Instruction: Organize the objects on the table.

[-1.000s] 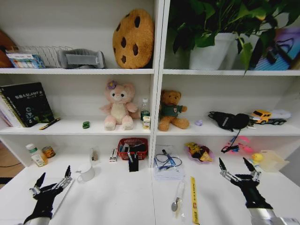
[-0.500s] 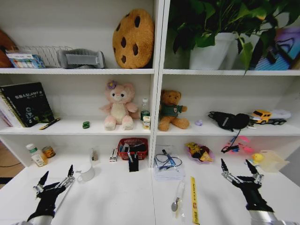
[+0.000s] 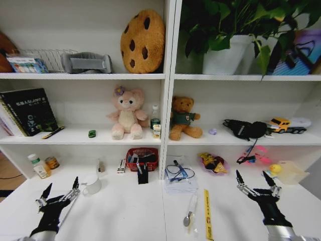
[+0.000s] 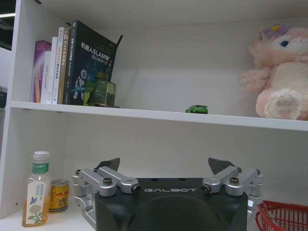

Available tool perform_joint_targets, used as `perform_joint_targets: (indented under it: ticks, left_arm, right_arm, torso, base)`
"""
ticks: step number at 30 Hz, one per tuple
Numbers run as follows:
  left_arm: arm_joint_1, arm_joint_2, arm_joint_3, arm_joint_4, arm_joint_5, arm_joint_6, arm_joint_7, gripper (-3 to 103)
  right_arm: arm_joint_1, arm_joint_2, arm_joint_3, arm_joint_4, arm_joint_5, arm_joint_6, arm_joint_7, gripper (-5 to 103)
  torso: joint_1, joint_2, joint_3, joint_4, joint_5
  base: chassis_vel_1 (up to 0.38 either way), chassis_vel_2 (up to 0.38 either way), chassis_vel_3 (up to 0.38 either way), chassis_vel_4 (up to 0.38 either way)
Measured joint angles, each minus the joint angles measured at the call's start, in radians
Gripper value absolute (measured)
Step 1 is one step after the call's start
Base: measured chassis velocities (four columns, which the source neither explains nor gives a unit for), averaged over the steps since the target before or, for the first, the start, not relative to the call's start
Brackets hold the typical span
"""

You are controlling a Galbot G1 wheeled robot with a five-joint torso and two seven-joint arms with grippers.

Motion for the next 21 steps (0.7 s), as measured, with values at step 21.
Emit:
perform_joint_targets:
  ticks: [21]
  left_arm:
    - [0.0, 0.0, 0.0, -0.001, 0.0, 0.001, 0.0, 100]
  right_arm:
    - [0.0, -0.001, 0.0, 0.0, 0.001, -0.001, 0.0, 100]
  torso:
    - [0.0, 0.0, 0.0, 0.0001, -0.0001]
  base:
    - [0.065, 0.064, -0.061, -0.062]
